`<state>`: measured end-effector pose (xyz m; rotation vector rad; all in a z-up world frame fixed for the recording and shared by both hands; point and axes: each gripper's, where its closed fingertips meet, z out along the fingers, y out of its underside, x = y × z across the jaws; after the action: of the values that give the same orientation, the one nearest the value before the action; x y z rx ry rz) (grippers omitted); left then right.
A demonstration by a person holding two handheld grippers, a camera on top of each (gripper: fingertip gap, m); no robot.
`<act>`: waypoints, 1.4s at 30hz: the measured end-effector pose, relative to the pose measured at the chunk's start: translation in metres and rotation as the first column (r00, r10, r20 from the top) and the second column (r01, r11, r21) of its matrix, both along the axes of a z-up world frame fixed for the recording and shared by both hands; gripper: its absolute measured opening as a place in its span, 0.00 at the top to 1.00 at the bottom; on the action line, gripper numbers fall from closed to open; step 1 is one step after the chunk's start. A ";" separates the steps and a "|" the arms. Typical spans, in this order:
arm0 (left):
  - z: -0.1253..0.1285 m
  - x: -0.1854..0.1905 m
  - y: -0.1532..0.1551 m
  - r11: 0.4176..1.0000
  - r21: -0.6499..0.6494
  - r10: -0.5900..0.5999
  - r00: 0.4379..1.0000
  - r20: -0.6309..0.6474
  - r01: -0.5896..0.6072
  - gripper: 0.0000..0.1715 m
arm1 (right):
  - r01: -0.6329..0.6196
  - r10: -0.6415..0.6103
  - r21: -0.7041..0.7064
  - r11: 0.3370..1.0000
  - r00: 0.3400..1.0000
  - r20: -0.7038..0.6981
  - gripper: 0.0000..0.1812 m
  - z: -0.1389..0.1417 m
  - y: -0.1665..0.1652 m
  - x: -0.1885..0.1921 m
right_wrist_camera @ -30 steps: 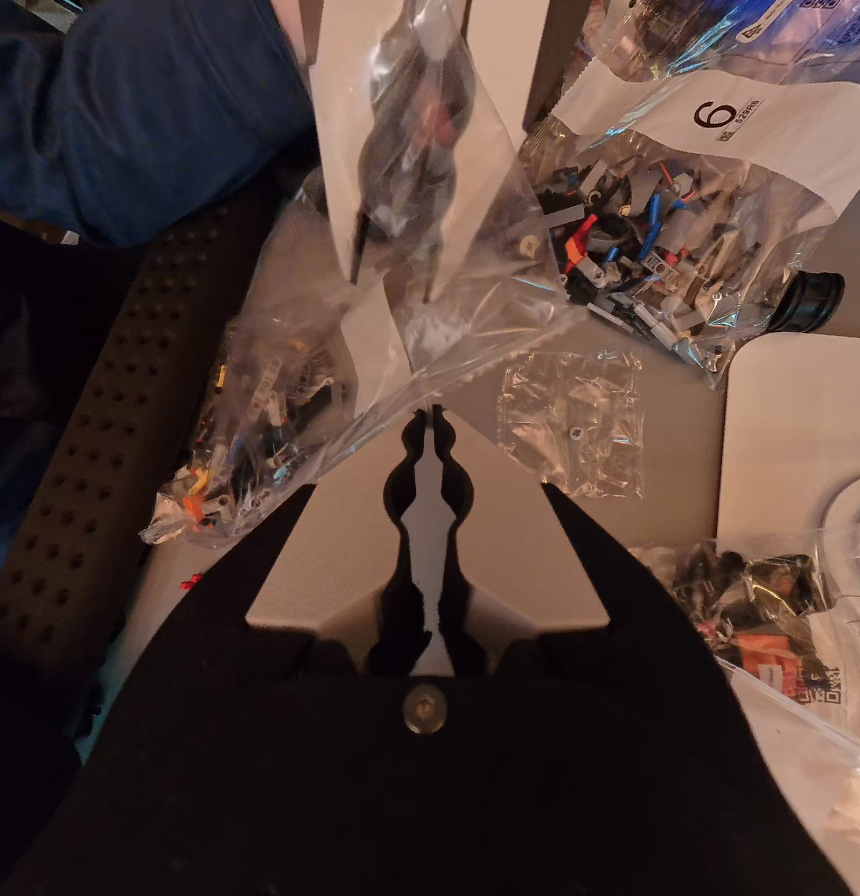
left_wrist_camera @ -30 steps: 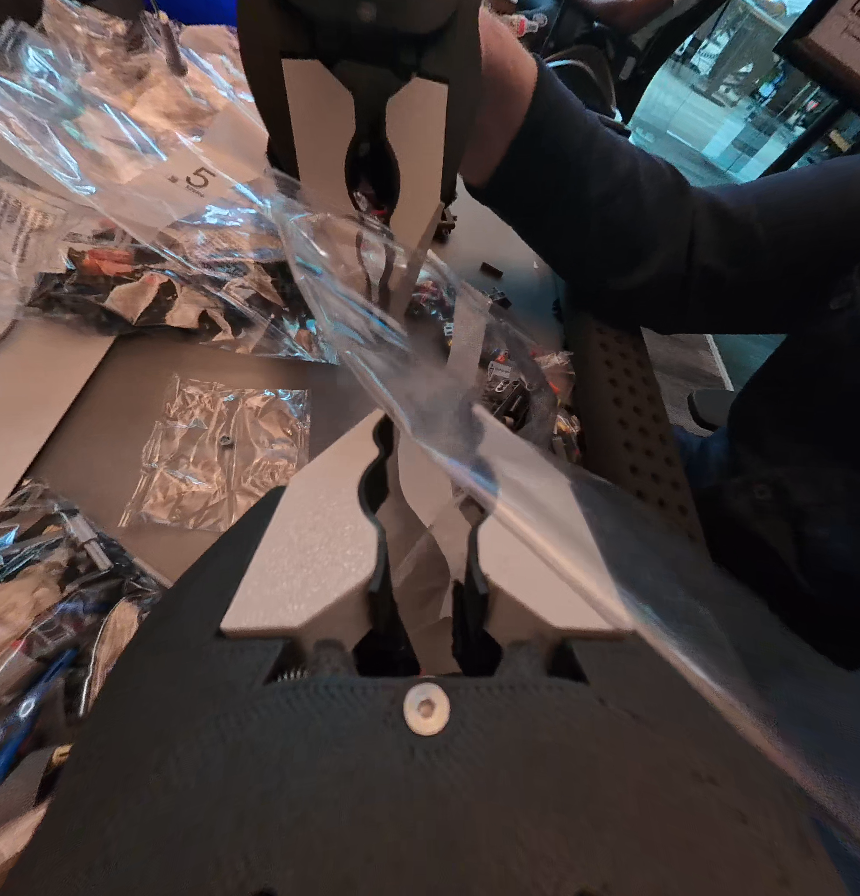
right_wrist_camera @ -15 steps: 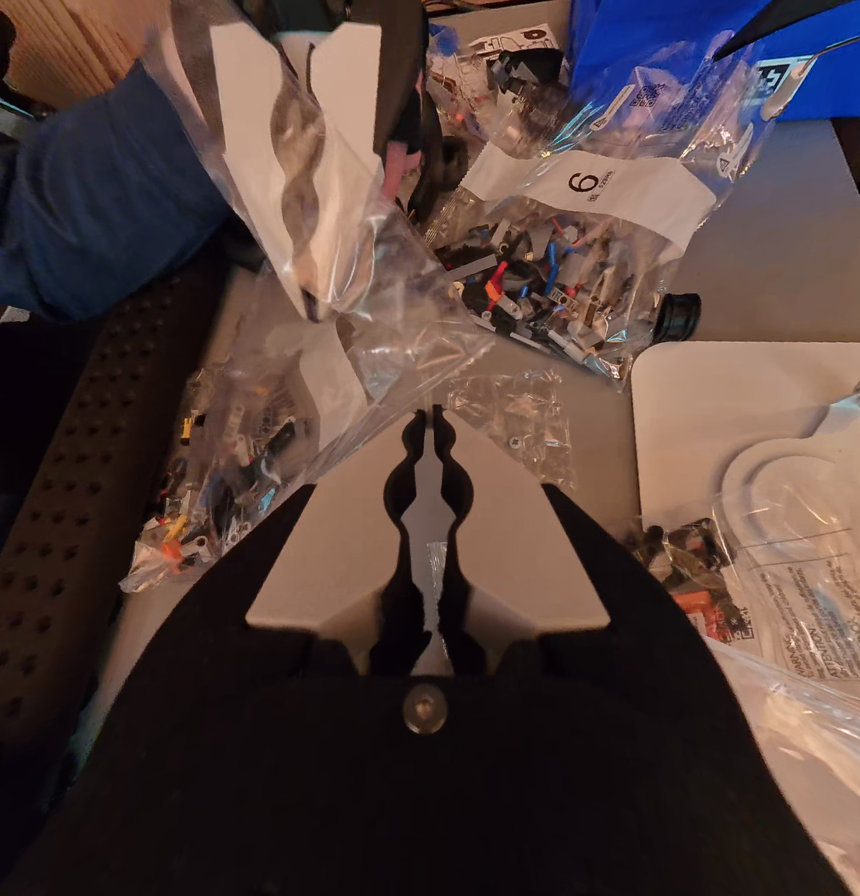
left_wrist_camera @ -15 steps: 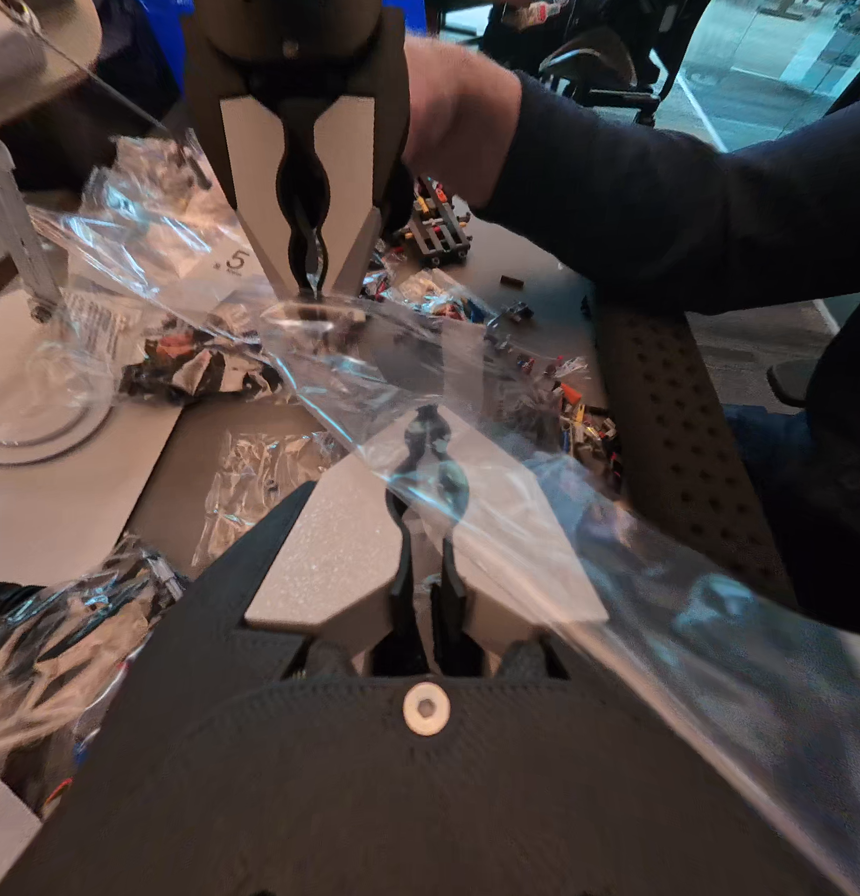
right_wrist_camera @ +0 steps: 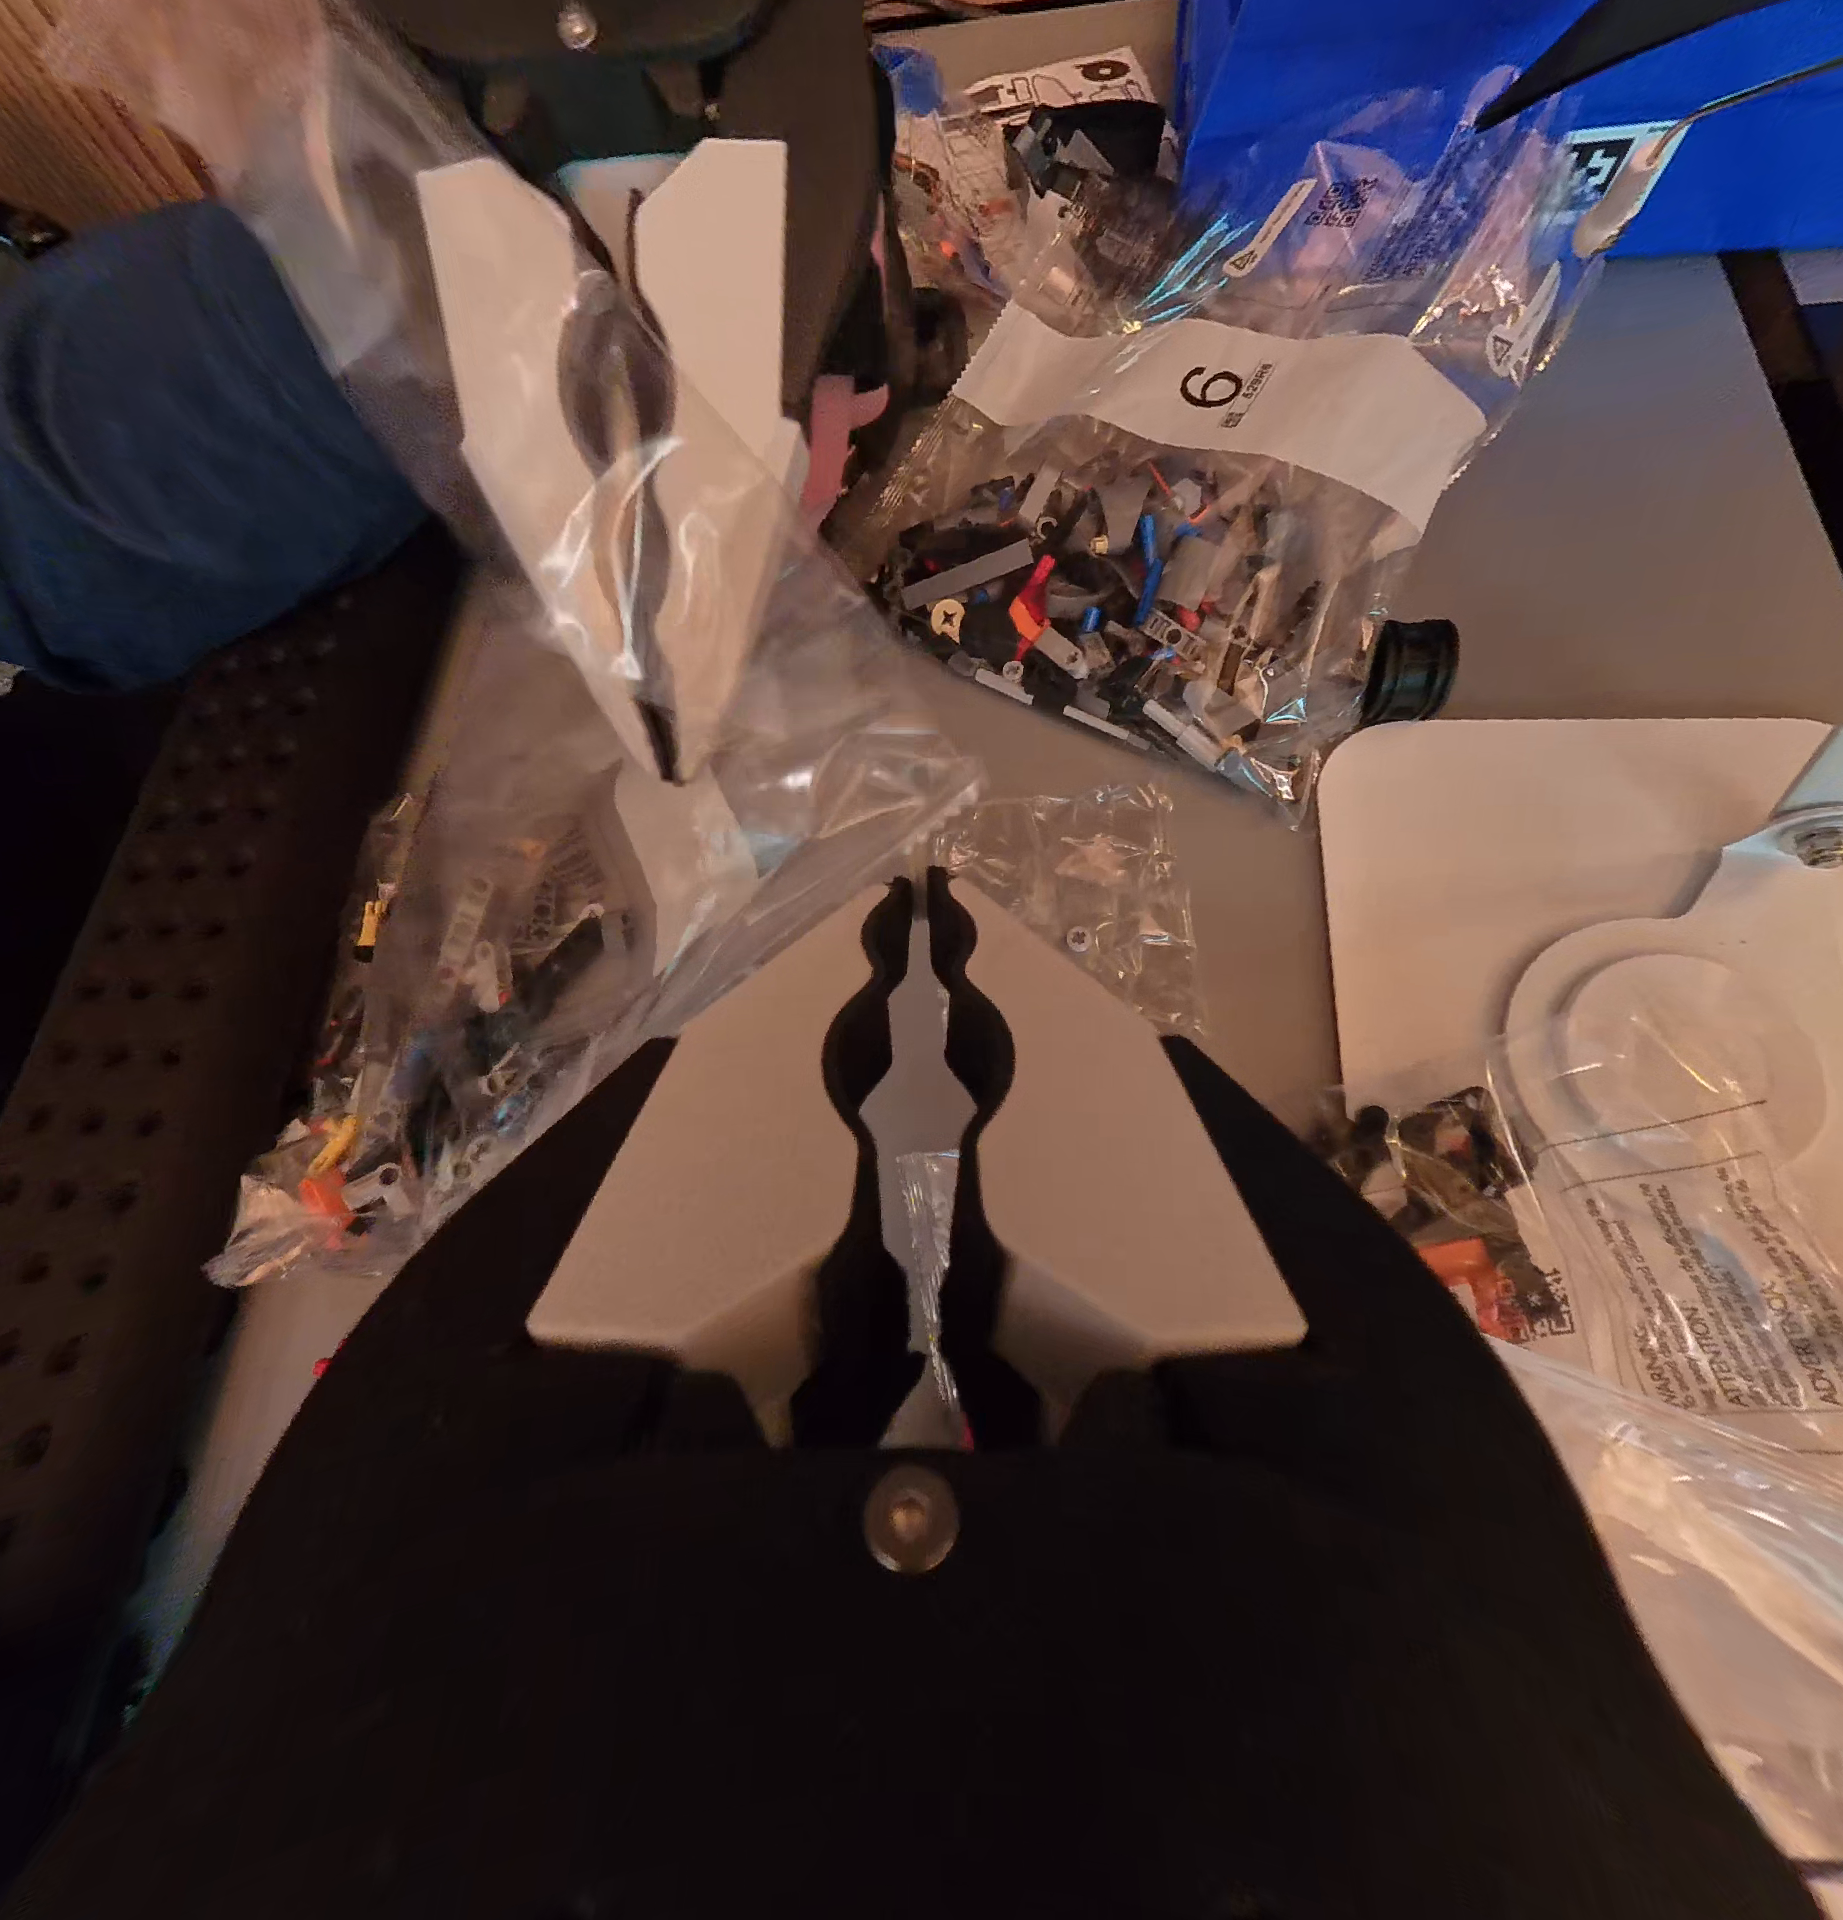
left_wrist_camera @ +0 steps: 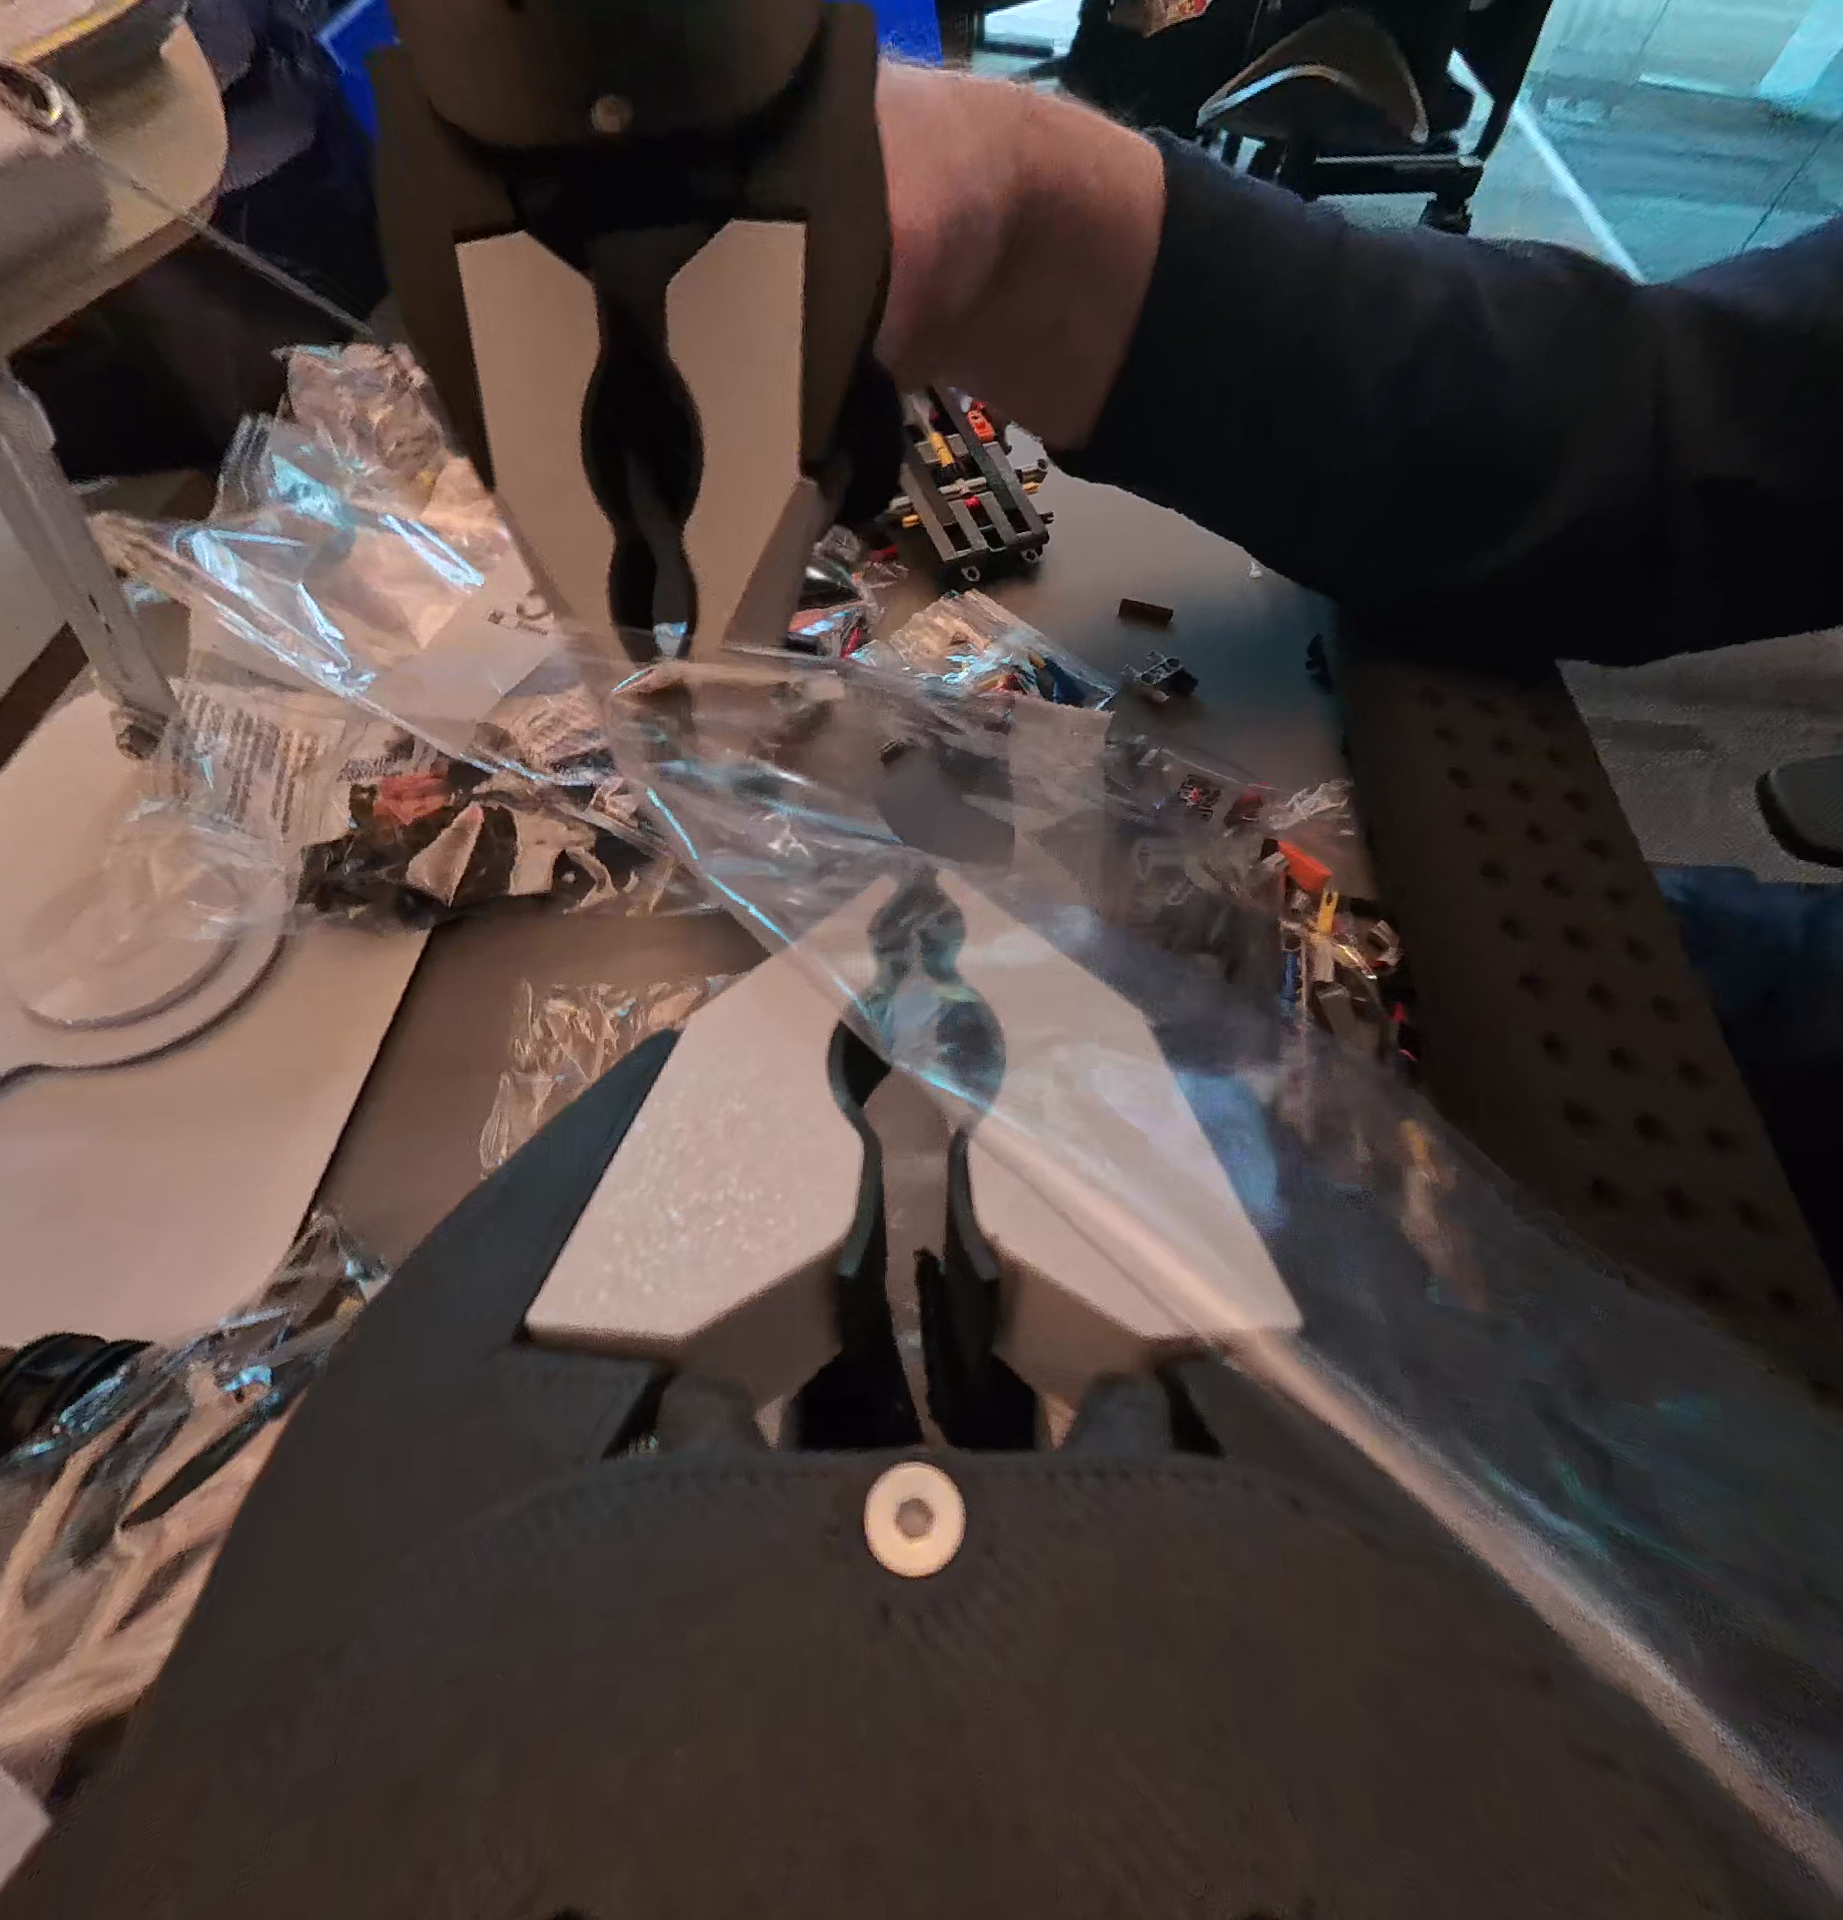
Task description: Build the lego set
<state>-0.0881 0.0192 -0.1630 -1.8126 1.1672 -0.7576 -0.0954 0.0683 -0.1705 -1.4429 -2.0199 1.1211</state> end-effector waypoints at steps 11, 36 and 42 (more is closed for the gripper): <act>0.008 0.006 -0.010 0.999 -0.009 -0.047 0.998 0.039 0.047 0.99 | -0.021 0.021 -0.009 1.000 1.000 -0.003 1.00 0.001 -0.004 0.000; 0.004 0.000 -0.024 0.998 0.017 -0.064 0.995 -0.081 0.066 1.00 | -0.063 0.063 0.036 0.997 0.998 -0.024 1.00 0.016 -0.020 -0.003; 0.035 -0.014 -0.004 0.980 0.187 0.078 0.996 -0.041 -0.069 1.00 | -0.004 0.007 0.048 0.999 0.997 -0.071 1.00 0.031 -0.007 0.003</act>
<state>-0.1025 0.0149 -0.1277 -1.7160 1.1548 -0.5465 -0.0926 0.0615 -0.1390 -1.3561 -1.9895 1.1028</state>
